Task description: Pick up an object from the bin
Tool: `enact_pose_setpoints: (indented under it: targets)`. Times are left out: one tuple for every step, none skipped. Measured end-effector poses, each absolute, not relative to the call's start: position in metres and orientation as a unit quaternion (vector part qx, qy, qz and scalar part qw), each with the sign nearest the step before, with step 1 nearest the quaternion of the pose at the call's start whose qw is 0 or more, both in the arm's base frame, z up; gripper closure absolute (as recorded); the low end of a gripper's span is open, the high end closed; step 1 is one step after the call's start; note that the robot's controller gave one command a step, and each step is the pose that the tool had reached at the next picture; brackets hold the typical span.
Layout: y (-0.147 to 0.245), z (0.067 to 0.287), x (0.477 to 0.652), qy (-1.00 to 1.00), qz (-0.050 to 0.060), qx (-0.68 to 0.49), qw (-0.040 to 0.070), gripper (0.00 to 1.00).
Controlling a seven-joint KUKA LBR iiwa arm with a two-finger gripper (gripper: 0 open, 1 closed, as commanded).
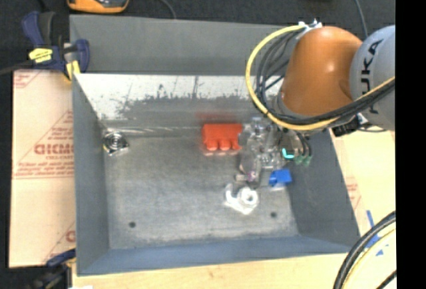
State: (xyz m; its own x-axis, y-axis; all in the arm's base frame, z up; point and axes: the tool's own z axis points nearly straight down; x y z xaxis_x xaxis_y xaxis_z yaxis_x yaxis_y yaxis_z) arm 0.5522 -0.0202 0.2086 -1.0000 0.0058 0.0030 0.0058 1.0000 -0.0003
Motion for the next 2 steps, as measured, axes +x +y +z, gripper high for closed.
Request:
enact_pose_setpoints:
  targets:
    - [-0.093,0.091,0.536,-0.992,0.000,-0.130,0.001,0.00]
    - [-0.079,0.071,0.555,-0.992,0.000,-0.126,-0.002,0.00]
